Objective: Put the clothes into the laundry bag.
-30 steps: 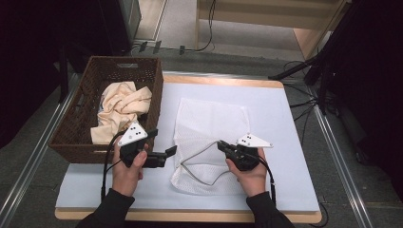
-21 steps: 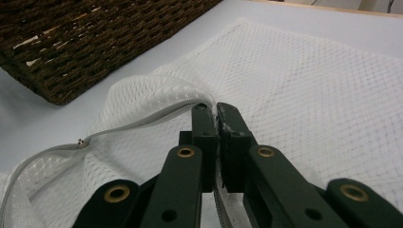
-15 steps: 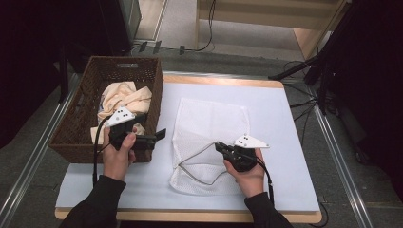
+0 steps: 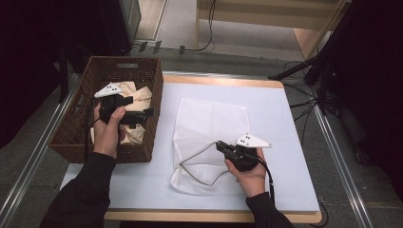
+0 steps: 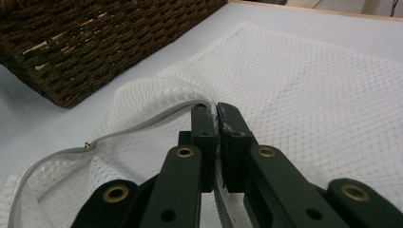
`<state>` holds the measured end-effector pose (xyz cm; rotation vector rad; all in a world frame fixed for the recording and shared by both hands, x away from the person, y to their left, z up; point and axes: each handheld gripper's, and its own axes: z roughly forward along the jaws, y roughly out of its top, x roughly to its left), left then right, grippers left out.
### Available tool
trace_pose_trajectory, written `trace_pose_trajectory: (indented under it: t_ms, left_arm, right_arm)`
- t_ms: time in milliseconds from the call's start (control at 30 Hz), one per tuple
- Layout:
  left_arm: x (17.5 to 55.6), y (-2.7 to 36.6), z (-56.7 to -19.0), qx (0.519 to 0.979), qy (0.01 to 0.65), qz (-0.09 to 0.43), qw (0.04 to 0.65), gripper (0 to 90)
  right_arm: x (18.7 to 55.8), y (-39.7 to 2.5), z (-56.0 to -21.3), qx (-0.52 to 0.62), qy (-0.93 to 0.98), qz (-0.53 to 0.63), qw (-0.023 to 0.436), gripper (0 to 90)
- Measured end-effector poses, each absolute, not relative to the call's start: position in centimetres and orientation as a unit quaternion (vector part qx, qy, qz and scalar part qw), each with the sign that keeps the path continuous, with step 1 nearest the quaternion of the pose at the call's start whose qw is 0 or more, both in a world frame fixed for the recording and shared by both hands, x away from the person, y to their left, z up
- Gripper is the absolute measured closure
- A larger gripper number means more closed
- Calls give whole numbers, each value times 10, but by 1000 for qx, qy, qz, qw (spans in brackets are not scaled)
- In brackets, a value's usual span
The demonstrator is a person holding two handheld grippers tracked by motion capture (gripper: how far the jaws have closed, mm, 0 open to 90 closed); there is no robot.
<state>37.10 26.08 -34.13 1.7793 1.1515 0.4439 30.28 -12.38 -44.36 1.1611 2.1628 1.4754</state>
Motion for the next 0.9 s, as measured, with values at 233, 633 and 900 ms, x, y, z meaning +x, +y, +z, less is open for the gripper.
trace_pose_trajectory:
  t_ms: [233, 633, 900]
  left_arm:
    - [400, 280, -353, 711, 512, 167, 452, 0]
    - [429, 326, -377, 684, 582, 139, 417, 0]
    - [437, 338, -387, 667, 616, 125, 400, 0]
  right_arm:
    - [302, -125, -442, 399, 748, 512, 139, 866]
    - [303, -127, -442, 401, 746, 514, 136, 863]
    - [302, -126, -442, 398, 748, 513, 136, 862]
